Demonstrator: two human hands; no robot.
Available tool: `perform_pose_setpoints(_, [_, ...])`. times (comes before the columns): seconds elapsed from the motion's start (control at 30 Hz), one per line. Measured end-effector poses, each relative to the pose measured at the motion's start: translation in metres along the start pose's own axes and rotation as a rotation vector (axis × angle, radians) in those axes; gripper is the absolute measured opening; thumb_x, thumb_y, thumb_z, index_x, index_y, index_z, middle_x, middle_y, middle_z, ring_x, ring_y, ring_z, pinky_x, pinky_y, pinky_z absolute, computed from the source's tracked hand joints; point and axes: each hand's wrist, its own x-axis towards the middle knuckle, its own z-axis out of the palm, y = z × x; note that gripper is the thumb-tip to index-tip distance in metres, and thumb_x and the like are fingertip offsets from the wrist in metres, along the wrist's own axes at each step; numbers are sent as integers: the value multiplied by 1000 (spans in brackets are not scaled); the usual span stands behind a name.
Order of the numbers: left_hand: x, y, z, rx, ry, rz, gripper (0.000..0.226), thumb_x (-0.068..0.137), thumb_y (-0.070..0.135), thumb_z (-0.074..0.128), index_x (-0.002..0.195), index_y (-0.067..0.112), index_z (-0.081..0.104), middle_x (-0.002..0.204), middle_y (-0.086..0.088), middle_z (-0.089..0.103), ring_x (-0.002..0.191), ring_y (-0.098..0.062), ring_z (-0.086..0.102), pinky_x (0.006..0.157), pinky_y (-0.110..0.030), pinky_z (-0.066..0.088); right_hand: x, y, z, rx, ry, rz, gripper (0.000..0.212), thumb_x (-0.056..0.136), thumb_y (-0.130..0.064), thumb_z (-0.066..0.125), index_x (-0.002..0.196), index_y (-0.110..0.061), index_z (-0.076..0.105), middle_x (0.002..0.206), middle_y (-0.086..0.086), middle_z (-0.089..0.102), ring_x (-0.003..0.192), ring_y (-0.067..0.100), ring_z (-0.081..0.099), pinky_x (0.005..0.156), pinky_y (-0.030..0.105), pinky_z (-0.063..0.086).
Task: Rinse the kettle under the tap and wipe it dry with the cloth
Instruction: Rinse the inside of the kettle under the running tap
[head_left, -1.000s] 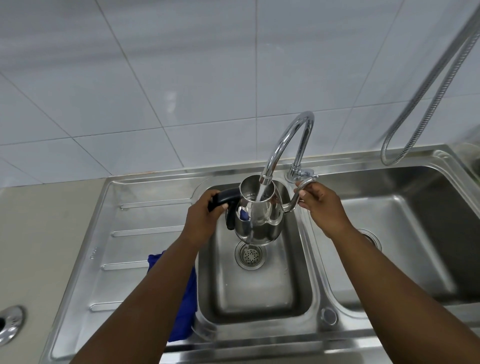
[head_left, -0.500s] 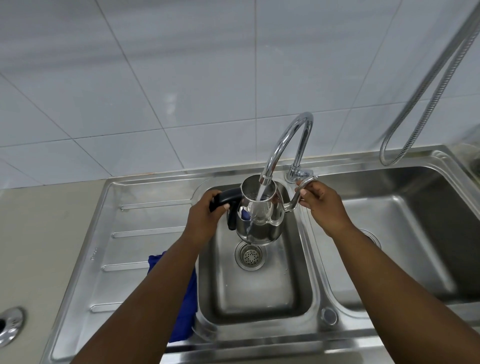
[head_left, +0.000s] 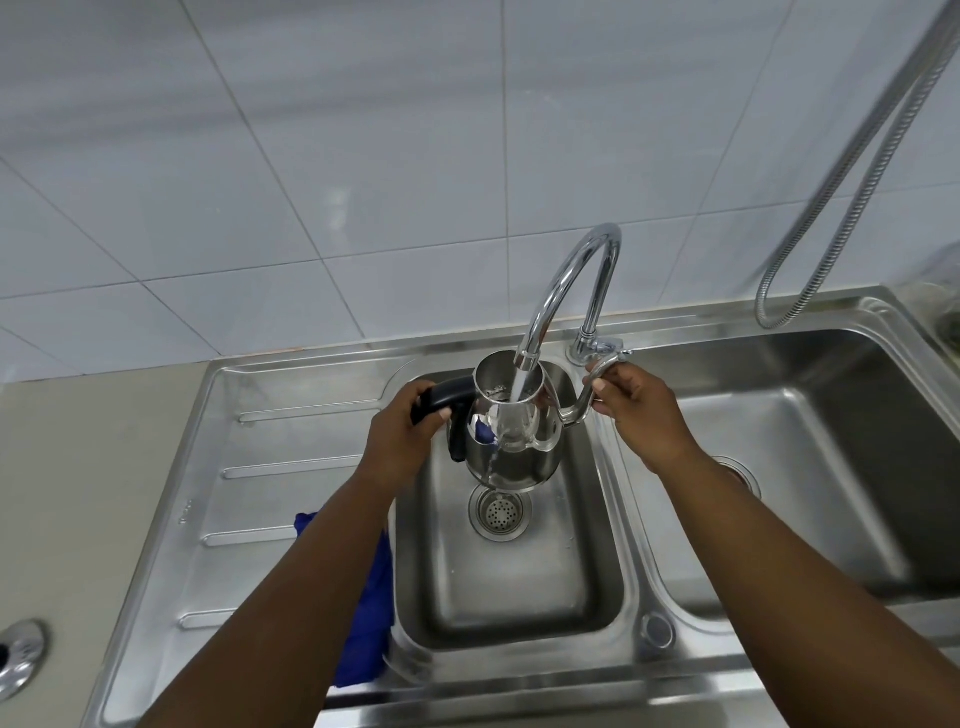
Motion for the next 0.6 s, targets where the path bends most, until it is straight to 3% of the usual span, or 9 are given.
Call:
perform_pose_setpoints(0.37, [1, -6, -3, -13, -6, -14, 26, 87, 16, 64, 110, 24, 58, 94, 8, 61, 85, 1, 54, 74, -12, 39, 0, 1, 3, -36, -5, 8, 20, 97, -8, 58, 113, -15, 70, 109, 11, 75, 104, 30, 72, 99, 44, 56])
perform_pose_setpoints(0.53, [3, -10, -3, 18, -14, 1, 26, 87, 15, 63, 111, 23, 58, 95, 3, 64, 87, -14, 57, 74, -14, 39, 0, 0, 4, -30, -12, 8, 21, 97, -6, 58, 115, -9, 69, 109, 10, 74, 106, 28, 71, 98, 39, 56])
perform_pose_setpoints(0.6, [3, -11, -3, 33, -6, 8, 27, 88, 15, 63, 113, 22, 58, 96, 3, 64, 88, -13, 58, 74, -13, 38, 1, -2, 5, -20, -22, 12, 21, 97, -5, 58, 115, -9, 69, 109, 10, 74, 107, 28, 71, 96, 36, 57])
